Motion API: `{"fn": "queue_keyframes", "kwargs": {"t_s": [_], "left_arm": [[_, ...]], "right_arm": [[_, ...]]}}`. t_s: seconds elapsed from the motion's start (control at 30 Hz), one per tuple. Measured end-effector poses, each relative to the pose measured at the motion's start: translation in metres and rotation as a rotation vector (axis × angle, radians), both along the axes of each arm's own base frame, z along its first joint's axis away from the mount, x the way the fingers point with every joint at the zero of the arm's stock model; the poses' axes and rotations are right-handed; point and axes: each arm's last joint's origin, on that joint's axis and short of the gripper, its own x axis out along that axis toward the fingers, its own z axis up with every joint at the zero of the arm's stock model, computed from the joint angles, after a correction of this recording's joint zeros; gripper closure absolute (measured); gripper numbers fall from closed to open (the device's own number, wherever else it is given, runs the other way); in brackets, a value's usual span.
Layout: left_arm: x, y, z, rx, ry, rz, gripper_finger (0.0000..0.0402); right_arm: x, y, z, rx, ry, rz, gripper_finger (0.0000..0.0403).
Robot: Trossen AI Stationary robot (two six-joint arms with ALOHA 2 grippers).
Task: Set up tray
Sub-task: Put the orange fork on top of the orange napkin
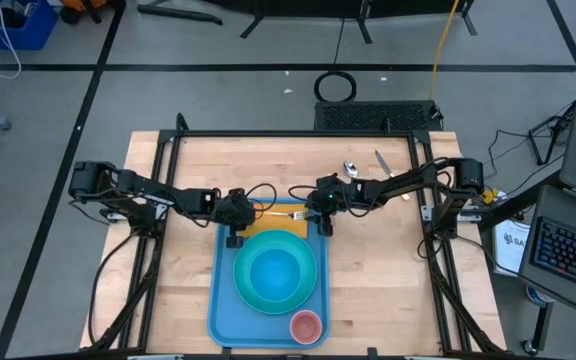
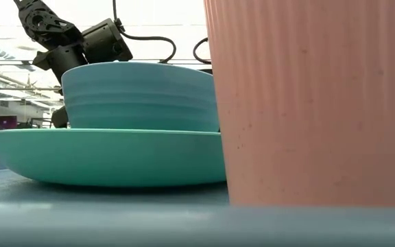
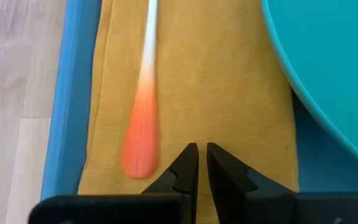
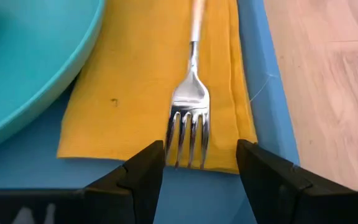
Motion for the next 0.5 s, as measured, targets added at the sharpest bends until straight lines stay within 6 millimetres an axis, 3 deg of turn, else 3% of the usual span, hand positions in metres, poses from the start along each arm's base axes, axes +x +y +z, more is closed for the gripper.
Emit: {"fn": "queue_keyframes", "kwargs": {"t_s": [0.5], "left_arm": [[0.0000, 0.0001, 0.0000, -0.010, -0.002, 0.022, 0.0364]], "right_arm": [[0.0015, 0.0021, 0.0012, -0.004, -0.016, 0.005, 0.0211]]}}
